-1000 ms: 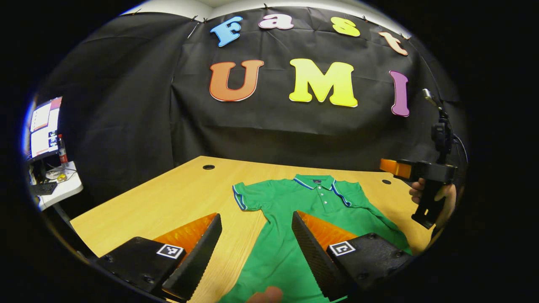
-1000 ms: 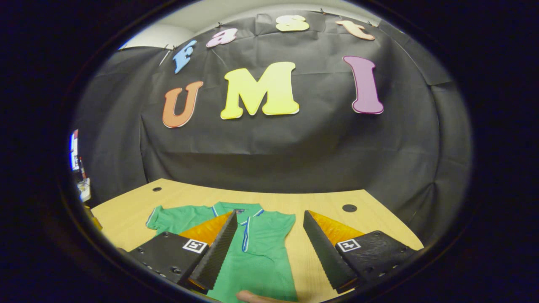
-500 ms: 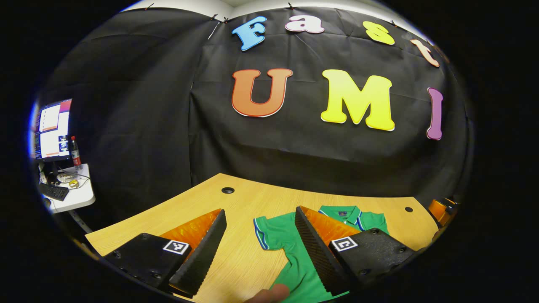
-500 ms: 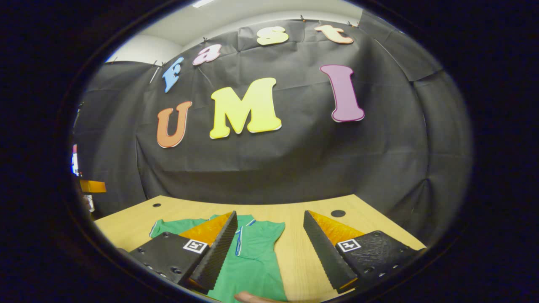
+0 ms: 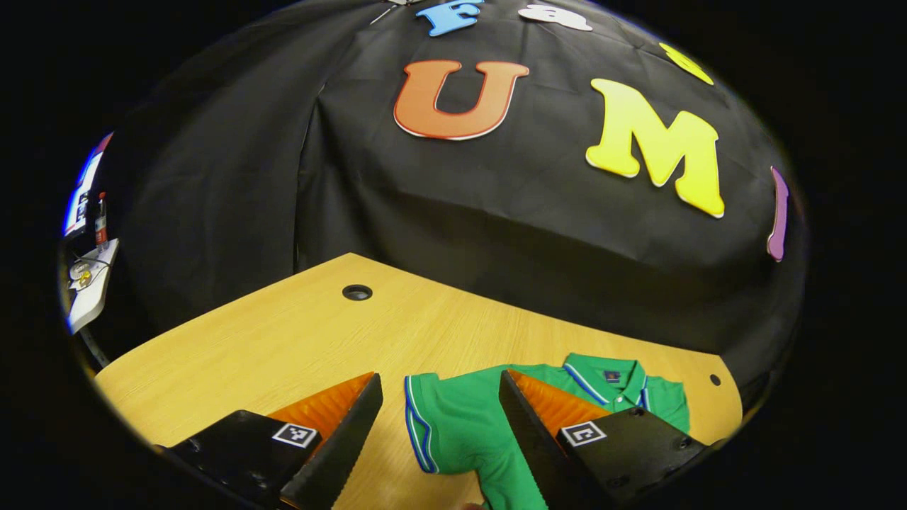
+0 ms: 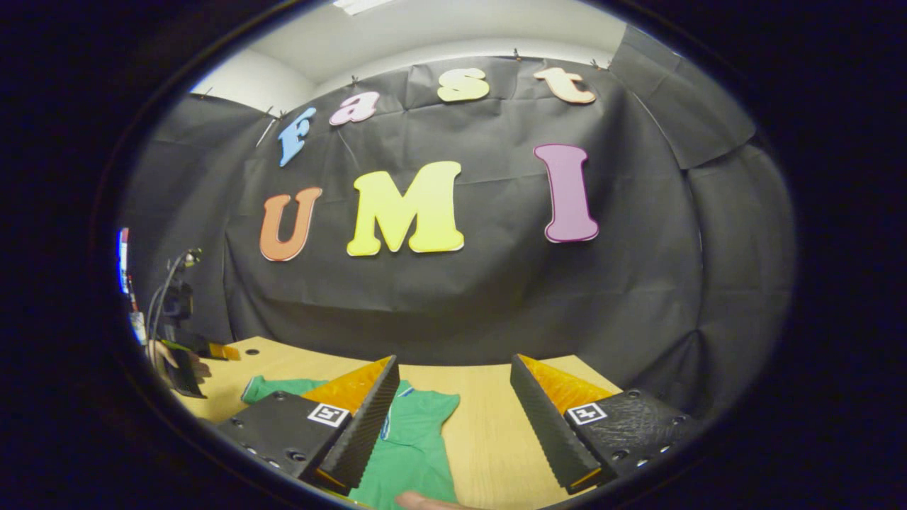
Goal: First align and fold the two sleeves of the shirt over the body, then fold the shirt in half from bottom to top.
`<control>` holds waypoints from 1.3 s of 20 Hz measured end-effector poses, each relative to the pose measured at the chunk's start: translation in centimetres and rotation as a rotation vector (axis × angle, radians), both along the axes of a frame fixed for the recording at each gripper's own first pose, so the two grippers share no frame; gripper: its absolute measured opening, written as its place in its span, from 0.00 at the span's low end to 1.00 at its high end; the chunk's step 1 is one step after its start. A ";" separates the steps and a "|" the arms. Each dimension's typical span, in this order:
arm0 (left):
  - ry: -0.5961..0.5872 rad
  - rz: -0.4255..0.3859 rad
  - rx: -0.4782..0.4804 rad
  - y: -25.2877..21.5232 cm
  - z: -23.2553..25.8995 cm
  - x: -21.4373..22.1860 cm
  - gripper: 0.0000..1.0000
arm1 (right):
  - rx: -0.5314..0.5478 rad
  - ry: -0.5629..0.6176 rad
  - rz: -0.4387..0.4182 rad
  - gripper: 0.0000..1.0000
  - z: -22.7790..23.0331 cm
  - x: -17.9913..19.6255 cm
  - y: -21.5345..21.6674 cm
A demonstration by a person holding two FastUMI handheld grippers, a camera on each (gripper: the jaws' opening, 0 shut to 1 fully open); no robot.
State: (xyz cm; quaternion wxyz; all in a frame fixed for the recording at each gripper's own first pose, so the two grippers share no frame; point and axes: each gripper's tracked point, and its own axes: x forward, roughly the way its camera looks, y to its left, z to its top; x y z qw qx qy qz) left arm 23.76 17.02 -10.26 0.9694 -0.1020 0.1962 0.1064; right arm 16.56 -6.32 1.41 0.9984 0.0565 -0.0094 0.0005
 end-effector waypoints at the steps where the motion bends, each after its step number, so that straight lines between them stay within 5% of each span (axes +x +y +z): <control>1: 0.027 -0.007 0.002 -0.2 -1.2 0.4 1.00 | 0.002 0.006 0.010 0.92 -0.2 0.0 0.2; 6: 0.108 -0.031 -0.045 -0.9 -5.5 1.5 1.00 | -0.029 0.045 0.034 0.92 -1.5 0.4 1.4; 11: 0.175 0.015 -0.104 -0.6 -8.1 1.3 0.60 | -0.049 0.051 0.067 0.96 -1.8 0.2 2.7; 14: 0.158 0.012 -0.105 -0.5 -8.1 1.8 0.53 | -0.048 0.050 0.070 0.96 -1.7 0.1 2.8; 16: 0.166 0.016 -0.086 -0.4 -8.3 1.9 0.26 | -0.039 0.054 0.069 0.92 -1.8 0.2 2.7; 18: 0.184 0.012 -0.052 -0.4 -8.2 1.9 0.11 | -0.024 0.054 0.052 0.96 -1.7 0.4 2.2; 26: 0.133 -0.077 0.116 -4.0 -3.5 3.2 0.07 | -0.034 0.055 -0.006 0.96 -1.7 0.7 0.7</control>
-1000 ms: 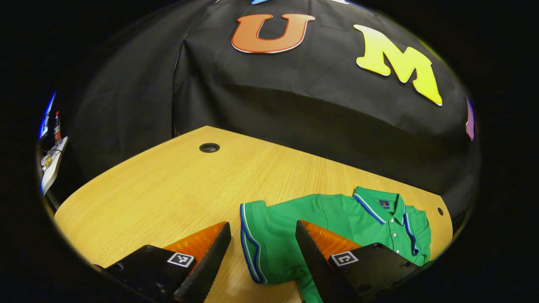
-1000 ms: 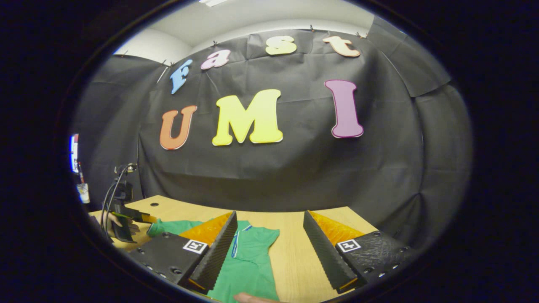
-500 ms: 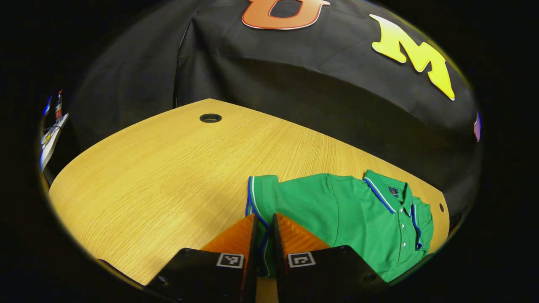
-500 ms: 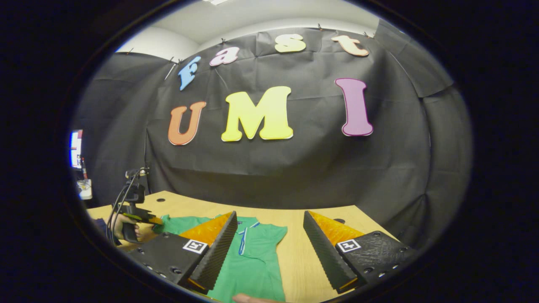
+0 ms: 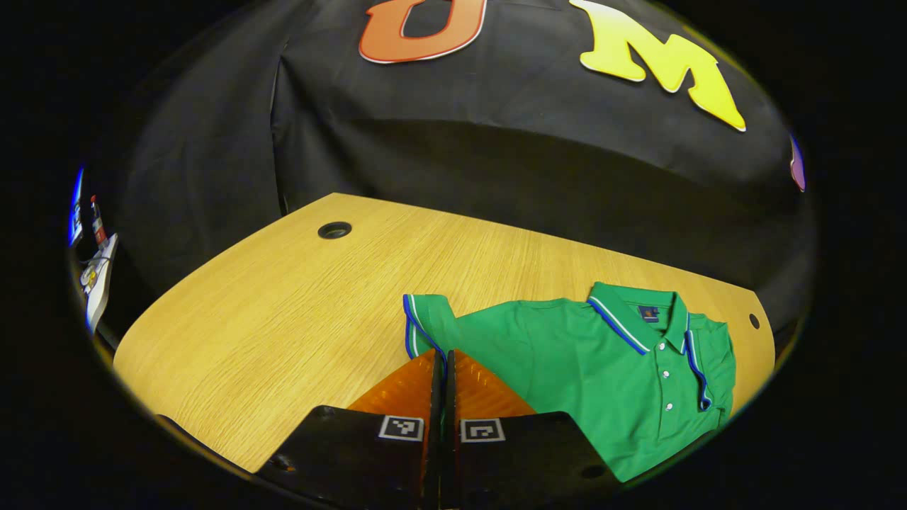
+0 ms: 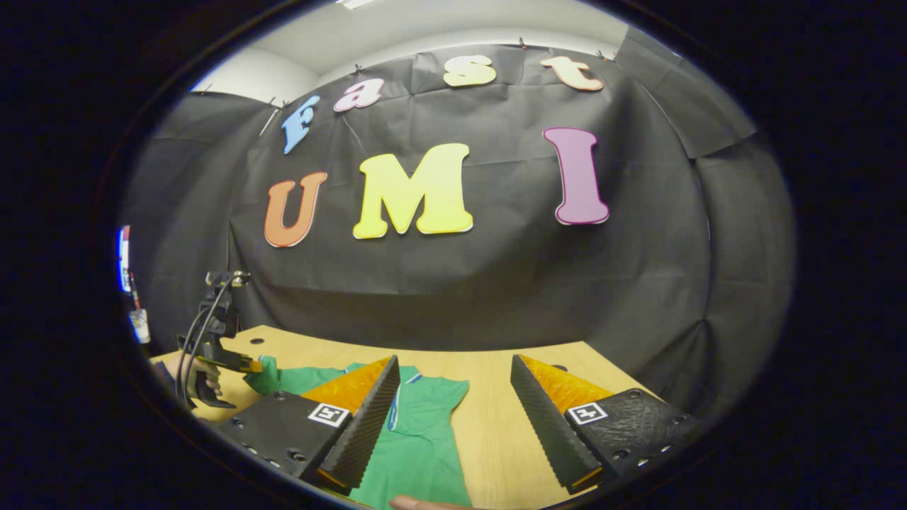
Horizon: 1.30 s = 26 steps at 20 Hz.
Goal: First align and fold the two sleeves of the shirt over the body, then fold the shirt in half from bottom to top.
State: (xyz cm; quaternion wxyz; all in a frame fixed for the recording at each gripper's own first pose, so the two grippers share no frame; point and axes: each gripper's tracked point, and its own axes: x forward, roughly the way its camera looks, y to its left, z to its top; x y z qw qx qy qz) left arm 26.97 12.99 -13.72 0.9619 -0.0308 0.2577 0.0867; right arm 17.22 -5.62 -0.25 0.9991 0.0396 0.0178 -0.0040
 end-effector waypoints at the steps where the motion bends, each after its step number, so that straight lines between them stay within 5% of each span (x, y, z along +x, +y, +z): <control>1: -0.012 -0.019 0.017 -1.1 0.7 0.4 0.06 | -0.008 -0.004 0.003 0.96 0.0 0.0 0.3; 6: -0.034 -0.113 0.080 -7.1 2.0 1.6 0.07 | -0.025 0.007 0.013 0.92 -0.4 0.0 0.5; 8: -0.059 -0.139 0.073 -9.5 2.8 1.9 0.19 | -0.020 0.011 0.014 0.92 -0.4 0.1 0.6; 11: -0.108 -0.158 0.013 -12.2 4.9 0.9 1.00 | -0.020 0.018 0.018 0.92 -0.6 0.1 0.6; 17: -0.171 -0.137 -0.030 -11.5 8.9 -3.1 1.00 | -0.050 0.018 0.018 0.92 -0.6 0.0 1.1; 26: -0.345 -0.118 0.049 -5.2 14.9 -16.9 1.00 | -0.101 0.000 0.114 0.96 -0.4 -1.5 5.9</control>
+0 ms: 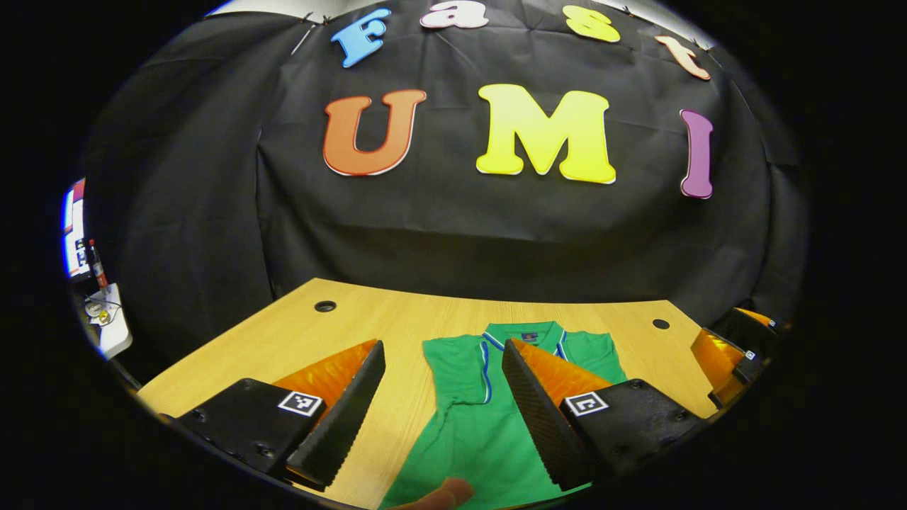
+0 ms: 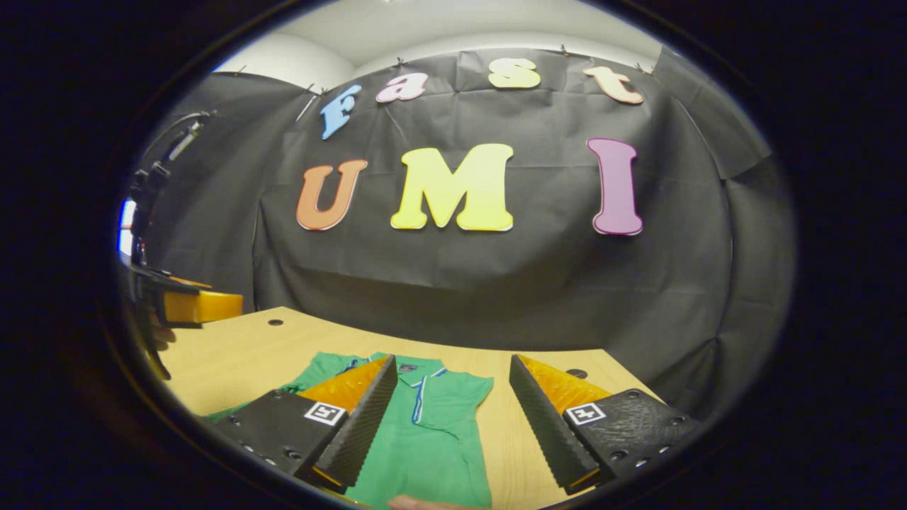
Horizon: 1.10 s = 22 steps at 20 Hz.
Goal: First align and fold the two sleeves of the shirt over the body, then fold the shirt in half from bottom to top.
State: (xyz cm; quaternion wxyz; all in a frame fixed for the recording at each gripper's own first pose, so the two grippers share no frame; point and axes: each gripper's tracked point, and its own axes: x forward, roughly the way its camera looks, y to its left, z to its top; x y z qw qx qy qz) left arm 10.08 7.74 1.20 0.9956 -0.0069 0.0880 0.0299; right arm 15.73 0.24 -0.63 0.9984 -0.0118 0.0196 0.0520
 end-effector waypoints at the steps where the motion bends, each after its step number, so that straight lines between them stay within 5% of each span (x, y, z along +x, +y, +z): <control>1: -0.007 0.011 -0.004 0.8 0.2 -1.9 1.00 | -0.016 -0.009 0.003 0.97 0.2 -0.4 0.3; 8: -0.105 0.048 0.030 4.2 1.8 -13.2 1.00 | -0.053 -0.029 0.004 0.95 -0.2 -7.3 1.5; 12: -0.047 0.057 -0.009 6.3 -0.7 -17.8 1.00 | -0.123 0.036 0.044 0.96 -2.6 -10.6 3.7; 16: -0.081 0.035 0.020 7.7 -0.3 -18.9 1.00 | -0.152 0.062 0.100 0.96 -3.3 -13.5 6.8; 22: -0.097 0.002 -0.021 7.1 -2.9 -19.7 1.00 | -0.196 -0.050 -0.026 0.95 -2.8 -16.2 3.6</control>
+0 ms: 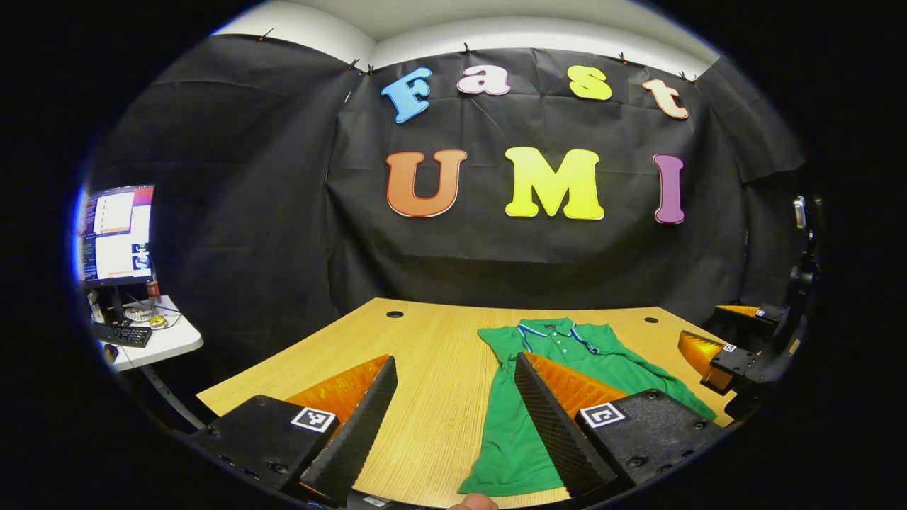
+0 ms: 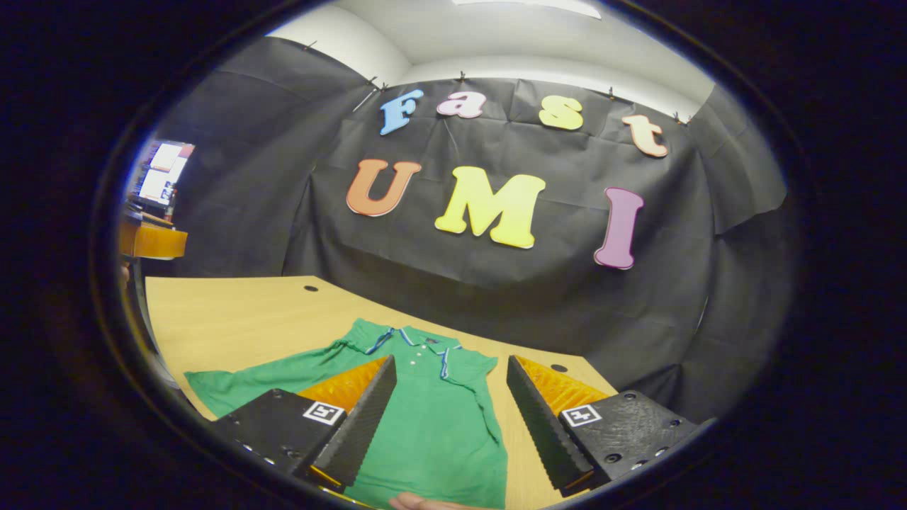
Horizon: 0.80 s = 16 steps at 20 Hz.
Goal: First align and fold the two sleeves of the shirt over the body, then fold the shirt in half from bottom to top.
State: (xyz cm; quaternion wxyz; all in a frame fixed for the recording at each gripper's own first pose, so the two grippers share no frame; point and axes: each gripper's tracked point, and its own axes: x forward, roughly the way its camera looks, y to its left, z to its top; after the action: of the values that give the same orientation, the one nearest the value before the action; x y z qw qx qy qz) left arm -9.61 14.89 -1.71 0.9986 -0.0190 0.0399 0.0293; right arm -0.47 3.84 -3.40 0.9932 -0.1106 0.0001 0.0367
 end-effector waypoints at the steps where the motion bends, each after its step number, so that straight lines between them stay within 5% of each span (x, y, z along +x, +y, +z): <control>1: -0.002 0.003 0.001 0.1 -0.5 0.1 1.00 | 0.000 0.001 -0.009 0.95 -0.4 -0.2 -0.3; 7: 0.016 -0.034 -0.013 -1.7 -4.1 0.5 1.00 | 0.059 0.114 0.012 0.98 -4.9 -2.2 -1.1; 16: 0.108 -0.090 0.027 -4.1 -11.9 1.5 1.00 | 0.044 0.178 -0.153 0.95 -11.5 -8.2 -9.4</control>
State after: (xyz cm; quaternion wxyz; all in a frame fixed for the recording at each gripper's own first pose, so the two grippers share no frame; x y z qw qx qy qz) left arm -8.14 10.74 -13.56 0.9955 -0.0023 0.0940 -0.0140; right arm -8.71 -5.56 -14.91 0.9914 -0.0845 0.0959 -0.0294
